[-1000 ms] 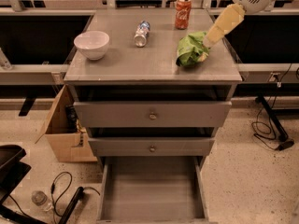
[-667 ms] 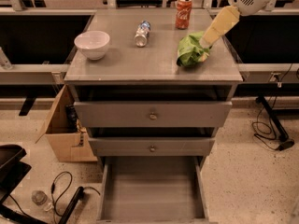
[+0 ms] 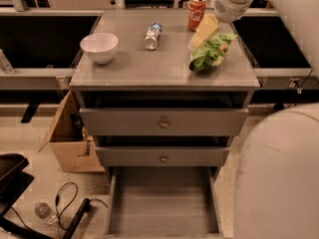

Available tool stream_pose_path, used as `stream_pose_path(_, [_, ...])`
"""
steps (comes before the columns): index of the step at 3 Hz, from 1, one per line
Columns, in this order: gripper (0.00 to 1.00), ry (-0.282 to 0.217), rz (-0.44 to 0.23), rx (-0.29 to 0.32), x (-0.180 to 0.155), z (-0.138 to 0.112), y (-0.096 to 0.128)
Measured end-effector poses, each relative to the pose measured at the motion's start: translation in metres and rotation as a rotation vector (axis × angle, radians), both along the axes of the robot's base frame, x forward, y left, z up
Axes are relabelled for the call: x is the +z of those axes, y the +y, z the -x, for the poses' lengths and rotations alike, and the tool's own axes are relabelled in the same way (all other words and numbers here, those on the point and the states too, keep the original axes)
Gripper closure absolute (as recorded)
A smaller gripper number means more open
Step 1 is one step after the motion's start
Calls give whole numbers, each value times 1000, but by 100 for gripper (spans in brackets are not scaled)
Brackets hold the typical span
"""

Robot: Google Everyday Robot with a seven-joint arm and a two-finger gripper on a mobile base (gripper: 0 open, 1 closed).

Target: Place green rice chip bag into bottom drawer

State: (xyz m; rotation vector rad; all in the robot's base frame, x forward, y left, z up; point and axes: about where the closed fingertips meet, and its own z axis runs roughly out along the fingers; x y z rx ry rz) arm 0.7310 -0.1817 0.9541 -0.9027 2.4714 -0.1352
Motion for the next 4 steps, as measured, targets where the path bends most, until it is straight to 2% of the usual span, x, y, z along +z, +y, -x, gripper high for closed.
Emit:
stream_pose_path(1, [0, 49, 33, -116, -27, -27, 23])
stream_pose_path(2, [0, 89, 31, -196, -50, -45, 42])
stream_pose_path(3, [0, 113, 54, -278, -66, -53, 48])
stream_pose_path(4, [18, 112, 105, -374, -71, -54, 37])
